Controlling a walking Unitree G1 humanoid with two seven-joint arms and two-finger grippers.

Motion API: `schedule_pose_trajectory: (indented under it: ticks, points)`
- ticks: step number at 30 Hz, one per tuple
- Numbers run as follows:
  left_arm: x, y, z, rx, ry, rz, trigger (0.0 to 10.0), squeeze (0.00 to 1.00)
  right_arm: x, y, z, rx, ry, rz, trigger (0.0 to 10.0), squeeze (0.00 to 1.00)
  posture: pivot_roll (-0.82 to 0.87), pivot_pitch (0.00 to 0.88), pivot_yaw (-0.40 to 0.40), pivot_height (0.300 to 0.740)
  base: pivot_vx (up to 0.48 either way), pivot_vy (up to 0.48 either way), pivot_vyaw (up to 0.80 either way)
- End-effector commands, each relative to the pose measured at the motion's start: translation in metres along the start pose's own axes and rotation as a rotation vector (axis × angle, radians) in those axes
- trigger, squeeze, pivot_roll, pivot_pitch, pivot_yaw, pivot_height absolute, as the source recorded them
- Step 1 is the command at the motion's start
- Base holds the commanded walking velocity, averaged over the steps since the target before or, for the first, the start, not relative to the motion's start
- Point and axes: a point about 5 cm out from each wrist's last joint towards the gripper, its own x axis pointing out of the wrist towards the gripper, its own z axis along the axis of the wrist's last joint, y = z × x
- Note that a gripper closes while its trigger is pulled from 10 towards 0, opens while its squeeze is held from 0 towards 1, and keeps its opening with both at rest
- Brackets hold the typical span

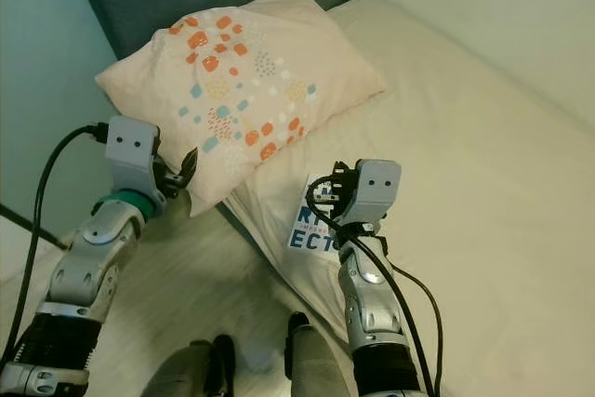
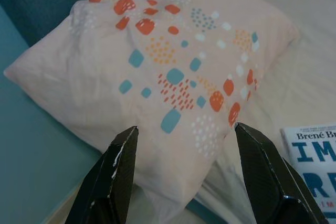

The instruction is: Clean up the room

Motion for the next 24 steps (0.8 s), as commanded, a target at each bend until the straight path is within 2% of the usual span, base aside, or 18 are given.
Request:
schedule_pose_trajectory:
  ticks: [1,24]
  points:
    - [-0.0037,-0.0017,-0.0036,0.002,0.012,-0.005,10.0,0.0,-0.0026,0.0008,-0.0058,0.002,0.019,0.0,10.0,0.0,-0.11,0.147,0.036,0.715,0.0,0.0,0.0]
    - [-0.0024,-0.0047,-0.0039,0.008,0.016,-0.017,10.0,0.0,-0.004,-0.0015,-0.0081,0.0,0.022,-0.009,10.0,0.0,-0.11,0.153,0.041,0.61,0.0,0.0,0.0]
